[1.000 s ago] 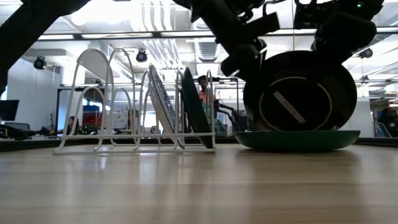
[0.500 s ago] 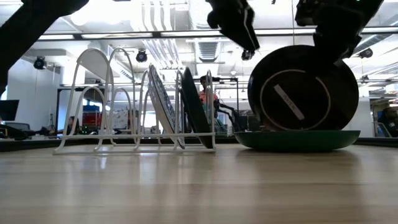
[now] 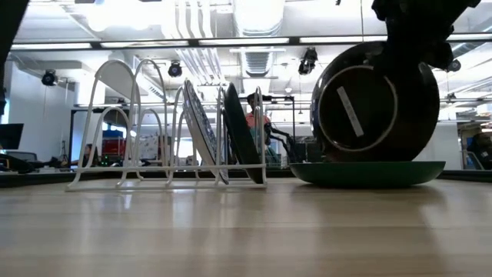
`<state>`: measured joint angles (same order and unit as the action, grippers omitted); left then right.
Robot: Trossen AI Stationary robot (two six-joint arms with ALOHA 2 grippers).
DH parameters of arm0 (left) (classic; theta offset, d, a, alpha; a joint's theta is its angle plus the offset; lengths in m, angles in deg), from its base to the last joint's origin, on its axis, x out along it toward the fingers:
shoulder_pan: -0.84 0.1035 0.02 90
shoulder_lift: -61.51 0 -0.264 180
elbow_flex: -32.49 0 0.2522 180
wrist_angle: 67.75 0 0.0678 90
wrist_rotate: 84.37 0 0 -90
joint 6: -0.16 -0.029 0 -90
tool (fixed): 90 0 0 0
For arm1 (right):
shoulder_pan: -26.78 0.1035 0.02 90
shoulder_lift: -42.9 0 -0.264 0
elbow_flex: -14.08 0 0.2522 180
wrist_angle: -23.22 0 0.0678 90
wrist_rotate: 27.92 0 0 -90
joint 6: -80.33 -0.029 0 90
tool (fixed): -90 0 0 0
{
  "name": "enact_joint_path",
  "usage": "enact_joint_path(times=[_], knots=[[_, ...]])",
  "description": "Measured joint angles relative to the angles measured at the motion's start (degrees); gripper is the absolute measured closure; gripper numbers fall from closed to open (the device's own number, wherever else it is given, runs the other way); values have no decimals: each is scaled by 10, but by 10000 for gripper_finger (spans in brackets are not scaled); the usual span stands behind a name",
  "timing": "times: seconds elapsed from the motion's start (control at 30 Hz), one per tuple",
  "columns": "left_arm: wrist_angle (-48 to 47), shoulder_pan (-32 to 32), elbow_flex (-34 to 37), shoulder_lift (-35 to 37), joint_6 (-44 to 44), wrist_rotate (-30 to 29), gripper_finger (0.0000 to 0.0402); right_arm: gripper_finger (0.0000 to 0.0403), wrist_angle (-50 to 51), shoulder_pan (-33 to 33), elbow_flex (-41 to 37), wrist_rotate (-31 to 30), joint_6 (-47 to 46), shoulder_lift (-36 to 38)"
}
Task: Sort dishes
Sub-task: Put the green patterned plate into the dish rack
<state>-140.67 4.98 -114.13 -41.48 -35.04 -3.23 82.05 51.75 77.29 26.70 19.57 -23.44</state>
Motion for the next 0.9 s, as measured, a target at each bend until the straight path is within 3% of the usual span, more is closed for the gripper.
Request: enact_joint_path(times=[0.43,0.9], knots=[[0,1,0,126,40,-1,106,385,-21,10,8,-115,-18,2],[-24,1,0,173,58,-10,106,385,-108,58,9,-196,-13,-1]])
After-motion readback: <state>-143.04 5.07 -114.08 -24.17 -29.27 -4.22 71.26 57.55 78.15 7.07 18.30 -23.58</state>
